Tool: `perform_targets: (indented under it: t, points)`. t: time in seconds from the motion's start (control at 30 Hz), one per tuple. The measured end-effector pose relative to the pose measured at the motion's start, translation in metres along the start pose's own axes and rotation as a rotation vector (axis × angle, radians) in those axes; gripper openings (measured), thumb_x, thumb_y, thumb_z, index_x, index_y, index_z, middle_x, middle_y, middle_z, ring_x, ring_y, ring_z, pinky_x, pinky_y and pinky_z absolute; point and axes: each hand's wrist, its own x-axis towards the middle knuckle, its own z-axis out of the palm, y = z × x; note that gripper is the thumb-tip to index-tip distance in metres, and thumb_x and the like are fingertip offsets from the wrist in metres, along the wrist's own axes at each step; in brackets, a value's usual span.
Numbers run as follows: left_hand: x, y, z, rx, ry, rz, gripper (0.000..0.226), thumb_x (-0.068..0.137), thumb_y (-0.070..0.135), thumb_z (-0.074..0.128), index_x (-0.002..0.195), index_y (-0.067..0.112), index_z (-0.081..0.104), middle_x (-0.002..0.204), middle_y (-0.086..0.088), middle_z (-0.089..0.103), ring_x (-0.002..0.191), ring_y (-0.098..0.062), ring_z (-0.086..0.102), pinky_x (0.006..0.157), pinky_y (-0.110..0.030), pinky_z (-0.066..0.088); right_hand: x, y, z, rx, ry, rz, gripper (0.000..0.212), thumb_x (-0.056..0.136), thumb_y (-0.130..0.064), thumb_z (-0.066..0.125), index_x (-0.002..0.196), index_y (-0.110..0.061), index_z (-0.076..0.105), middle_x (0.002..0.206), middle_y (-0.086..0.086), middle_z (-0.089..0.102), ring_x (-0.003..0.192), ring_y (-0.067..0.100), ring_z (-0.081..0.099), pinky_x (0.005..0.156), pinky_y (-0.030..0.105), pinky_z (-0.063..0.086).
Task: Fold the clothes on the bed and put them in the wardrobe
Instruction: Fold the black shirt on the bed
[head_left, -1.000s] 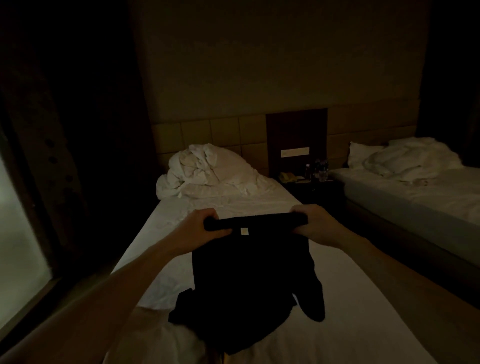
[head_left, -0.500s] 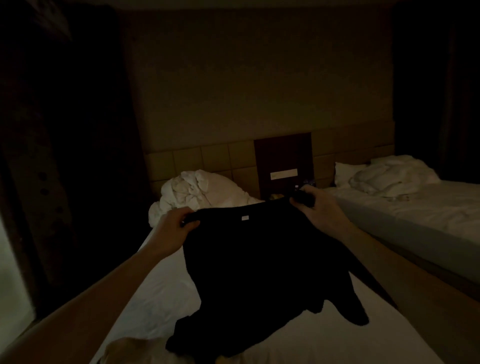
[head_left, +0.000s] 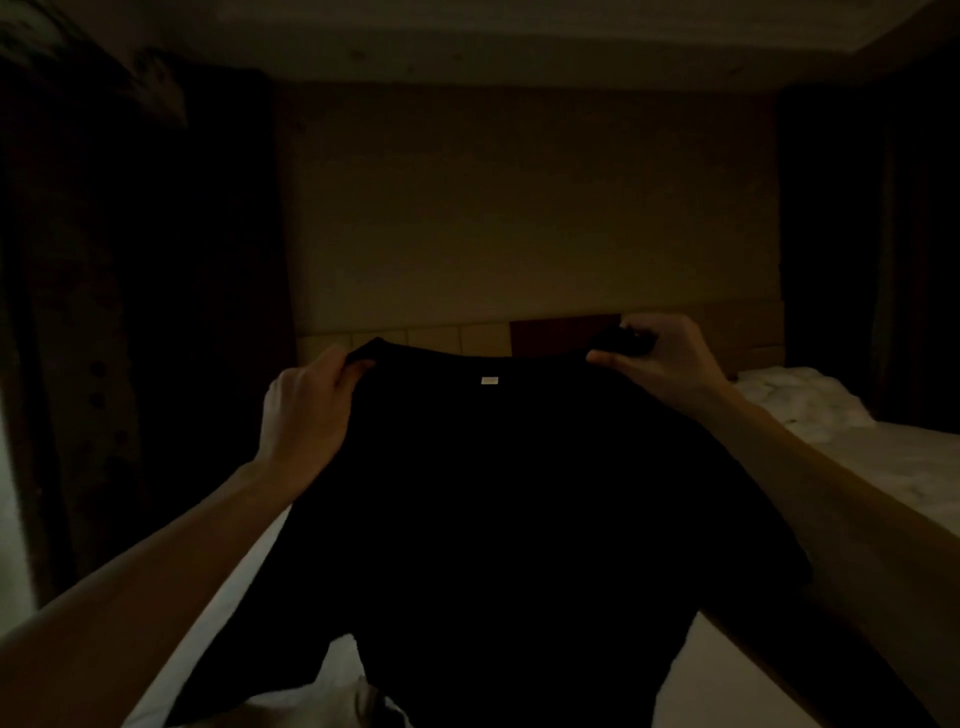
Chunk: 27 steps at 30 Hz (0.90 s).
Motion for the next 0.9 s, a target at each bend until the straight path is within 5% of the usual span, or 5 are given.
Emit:
perform_targets:
  t: [0.2,0.33,0.53,0.7,0.9]
  points:
    - [-0.014,-0.026,0.024,0.100,-0.277,0.043,0.026,0.098,0.043,0.042,0.098,0.026,0.062,0.077,-0.004,0.066,0.073,-0.030,0.066,0.062,-0.034,0.045,0.004,0.023,0.018,0.029,-0.289,0.256,0.024,0.087,-0.037,0.068,0.095,-0.016,0.064,0.086,0.003,0.065,0.069,0.009,0.065,0.060,0.017,0.046]
    - [-0.049,-0.043,0.063,0.157,-0.474,0.174,0.033,0.092,0.040,0.041,0.103,0.016,0.063,0.064,0.015,0.043,0.073,-0.035,0.066,0.062,-0.035,0.045,0.001,0.073,0.054,0.261,-0.341,0.461,0.010,0.098,-0.020,0.054,0.099,-0.020,0.064,0.097,0.001,0.062,0.087,0.018,0.062,0.079,0.032,0.043]
    - [-0.090,-0.104,0.186,0.313,-0.787,0.111,0.039,0.097,0.044,0.045,0.129,0.023,0.043,0.100,-0.003,0.068,0.092,-0.028,0.066,0.064,-0.031,0.038,-0.007,0.192,0.154,-0.057,-0.383,0.502,0.017,0.100,-0.014,0.053,0.111,-0.012,0.065,0.115,0.003,0.063,0.110,0.019,0.056,0.097,0.032,0.042]
    - [-0.134,-0.178,0.311,0.411,-0.915,0.029,0.032,0.098,0.047,0.040,0.113,0.019,0.047,0.095,-0.005,0.065,0.090,-0.030,0.066,0.068,-0.035,0.046,-0.018,0.303,0.253,-0.168,-0.452,0.551,0.018,0.098,-0.014,0.056,0.113,-0.010,0.066,0.115,0.005,0.066,0.109,0.020,0.058,0.092,0.024,0.040]
    - [-0.230,-0.256,0.444,0.430,-0.994,-0.232,0.028,0.099,0.047,0.039,0.088,0.021,0.045,0.092,-0.008,0.066,0.087,-0.032,0.066,0.063,-0.032,0.038,-0.072,0.436,0.378,-0.310,-0.549,0.561,0.011,0.097,-0.016,0.058,0.099,-0.014,0.069,0.102,0.005,0.069,0.100,0.023,0.060,0.087,0.031,0.046]
